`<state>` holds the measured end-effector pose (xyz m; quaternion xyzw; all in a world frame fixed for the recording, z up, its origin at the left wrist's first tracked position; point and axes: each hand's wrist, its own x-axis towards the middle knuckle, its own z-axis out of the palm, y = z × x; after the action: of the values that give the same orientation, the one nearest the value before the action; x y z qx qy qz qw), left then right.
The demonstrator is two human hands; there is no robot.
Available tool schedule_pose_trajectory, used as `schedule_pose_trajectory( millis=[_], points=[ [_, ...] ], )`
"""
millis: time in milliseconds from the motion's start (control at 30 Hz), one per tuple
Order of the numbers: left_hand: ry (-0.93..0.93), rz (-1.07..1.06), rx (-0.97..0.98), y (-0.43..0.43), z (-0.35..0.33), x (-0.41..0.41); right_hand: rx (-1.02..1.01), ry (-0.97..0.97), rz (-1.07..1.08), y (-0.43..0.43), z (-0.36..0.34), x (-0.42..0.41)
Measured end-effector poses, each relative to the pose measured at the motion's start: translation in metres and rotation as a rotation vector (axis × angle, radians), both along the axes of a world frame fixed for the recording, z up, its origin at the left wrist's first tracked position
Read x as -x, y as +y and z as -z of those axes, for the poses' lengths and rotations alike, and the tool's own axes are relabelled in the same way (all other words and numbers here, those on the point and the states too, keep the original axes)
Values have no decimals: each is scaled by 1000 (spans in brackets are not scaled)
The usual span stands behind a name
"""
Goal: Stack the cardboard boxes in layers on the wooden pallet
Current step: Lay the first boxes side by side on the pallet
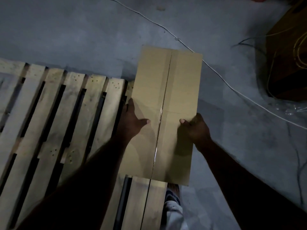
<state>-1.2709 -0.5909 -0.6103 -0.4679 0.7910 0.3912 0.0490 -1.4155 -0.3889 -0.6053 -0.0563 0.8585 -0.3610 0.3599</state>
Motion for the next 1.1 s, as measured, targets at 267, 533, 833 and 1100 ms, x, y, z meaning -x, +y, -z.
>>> schedule_pose_trajectory(
  millis=[267,533,833,1100],
  points=[
    [8,-141,-17,22,-1,-11,13,-89,22,-3,2,-16],
    [41,-85,-29,18,5,-24,-95,77,-1,-14,0,-28],
    [76,-143,-41,25,4,-42,-420,416,-291,-44,-13,-41],
    [-16,-279,-13,39,3,-66,-305,516,-1008,-117,-21,-69]
  ],
)
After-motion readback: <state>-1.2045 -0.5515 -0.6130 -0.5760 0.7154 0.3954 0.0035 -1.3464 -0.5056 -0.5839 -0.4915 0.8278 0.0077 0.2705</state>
